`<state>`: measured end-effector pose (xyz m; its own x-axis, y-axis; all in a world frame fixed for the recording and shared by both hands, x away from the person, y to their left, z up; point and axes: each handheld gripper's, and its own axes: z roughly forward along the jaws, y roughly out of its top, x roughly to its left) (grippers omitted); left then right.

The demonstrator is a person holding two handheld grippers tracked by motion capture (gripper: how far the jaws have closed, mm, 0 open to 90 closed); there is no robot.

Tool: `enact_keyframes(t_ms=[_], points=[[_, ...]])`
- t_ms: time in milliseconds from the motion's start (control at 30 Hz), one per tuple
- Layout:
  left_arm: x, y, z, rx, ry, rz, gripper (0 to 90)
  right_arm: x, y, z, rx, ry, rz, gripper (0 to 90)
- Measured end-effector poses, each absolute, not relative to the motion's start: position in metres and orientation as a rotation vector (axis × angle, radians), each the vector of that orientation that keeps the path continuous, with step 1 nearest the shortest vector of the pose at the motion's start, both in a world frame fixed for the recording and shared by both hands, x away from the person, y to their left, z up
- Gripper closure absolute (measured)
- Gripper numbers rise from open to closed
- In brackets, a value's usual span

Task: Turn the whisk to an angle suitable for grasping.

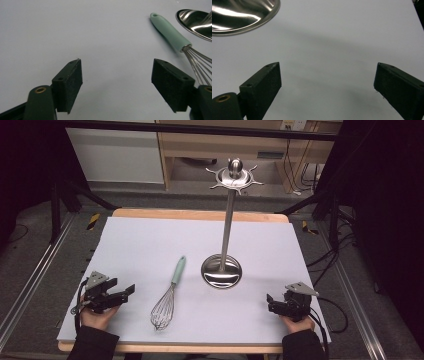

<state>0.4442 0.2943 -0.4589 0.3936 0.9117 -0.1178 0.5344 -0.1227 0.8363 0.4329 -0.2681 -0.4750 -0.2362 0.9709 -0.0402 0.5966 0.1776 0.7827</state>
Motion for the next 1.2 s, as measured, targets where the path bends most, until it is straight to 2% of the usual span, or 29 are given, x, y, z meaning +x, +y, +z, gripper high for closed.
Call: enact_keyframes(t_ms=[300, 700, 1200], points=[[0.439, 0.284, -0.450, 1.770, 1.205, 0.550, 30.6, 0.433, -0.271, -0.477, 1.489, 1.930, 0.885, 7.2], [0.443, 0.270, -0.438, 1.781, 1.189, 0.557, 28.9, 0.432, -0.270, -0.477, 1.483, 1.935, 0.866, 7.4], [0.437, 0.243, -0.423, 1.807, 1.125, 0.532, 30.8, 0.433, -0.268, -0.477, 1.473, 1.940, 0.853, 7.4]])
